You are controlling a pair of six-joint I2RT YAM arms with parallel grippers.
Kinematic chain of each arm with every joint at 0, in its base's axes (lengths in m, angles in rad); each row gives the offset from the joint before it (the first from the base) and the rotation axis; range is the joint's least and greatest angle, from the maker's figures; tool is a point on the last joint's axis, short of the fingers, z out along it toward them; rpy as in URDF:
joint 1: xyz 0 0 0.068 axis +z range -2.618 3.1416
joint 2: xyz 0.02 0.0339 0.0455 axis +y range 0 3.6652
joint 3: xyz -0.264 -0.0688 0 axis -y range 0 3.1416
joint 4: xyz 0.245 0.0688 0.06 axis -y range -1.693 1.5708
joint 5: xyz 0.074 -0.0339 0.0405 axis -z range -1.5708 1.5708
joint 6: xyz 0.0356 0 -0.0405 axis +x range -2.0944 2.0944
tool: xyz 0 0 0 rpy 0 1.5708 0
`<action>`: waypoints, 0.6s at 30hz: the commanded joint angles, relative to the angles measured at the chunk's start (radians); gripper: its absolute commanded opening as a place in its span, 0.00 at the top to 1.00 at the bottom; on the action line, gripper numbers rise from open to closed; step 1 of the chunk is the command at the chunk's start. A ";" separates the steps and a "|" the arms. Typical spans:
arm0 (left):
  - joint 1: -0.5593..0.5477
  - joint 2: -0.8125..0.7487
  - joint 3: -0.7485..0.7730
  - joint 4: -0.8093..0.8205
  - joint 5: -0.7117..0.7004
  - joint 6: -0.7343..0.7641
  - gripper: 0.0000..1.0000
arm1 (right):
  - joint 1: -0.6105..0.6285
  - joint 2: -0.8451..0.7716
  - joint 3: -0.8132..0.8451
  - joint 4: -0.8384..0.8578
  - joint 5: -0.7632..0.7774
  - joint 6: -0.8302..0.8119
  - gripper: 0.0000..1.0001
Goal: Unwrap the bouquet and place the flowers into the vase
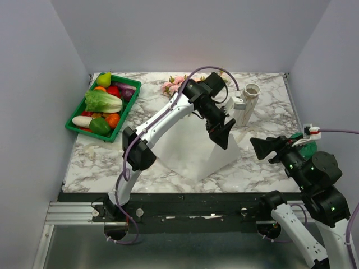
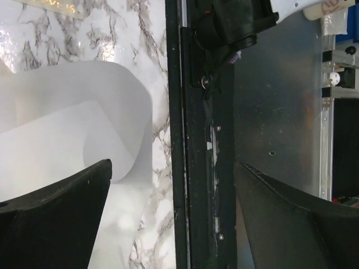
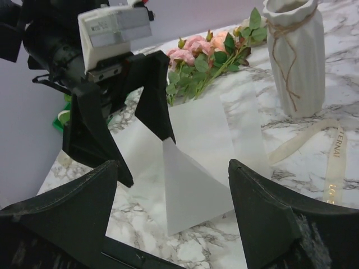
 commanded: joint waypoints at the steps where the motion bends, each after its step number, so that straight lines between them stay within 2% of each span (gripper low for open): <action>1: -0.019 -0.001 0.033 -0.113 -0.107 0.042 0.01 | -0.001 -0.024 0.070 -0.076 0.068 -0.022 0.12; 3: 0.010 -0.061 -0.042 -0.020 -0.152 0.033 0.01 | -0.001 -0.027 0.105 -0.091 0.080 -0.031 0.12; 4: 0.028 -0.085 -0.137 0.026 -0.167 0.016 0.01 | -0.001 -0.026 0.118 -0.094 0.083 -0.037 0.12; 7: 0.119 -0.138 -0.239 0.151 -0.218 -0.021 0.01 | -0.001 -0.015 0.174 -0.113 0.093 -0.054 0.12; 9: 0.153 -0.127 -0.248 0.176 -0.268 -0.019 0.01 | -0.001 -0.011 0.199 -0.122 0.086 -0.066 0.12; 11: 0.188 -0.115 -0.254 0.171 -0.236 -0.027 0.01 | -0.001 0.000 0.216 -0.125 0.079 -0.068 0.12; 13: 0.159 -0.113 -0.265 0.136 -0.160 -0.024 0.01 | -0.001 0.006 0.217 -0.127 0.076 -0.069 0.12; 18: -0.016 -0.135 -0.343 0.153 -0.141 0.002 0.01 | -0.001 0.008 0.210 -0.125 0.093 -0.069 0.12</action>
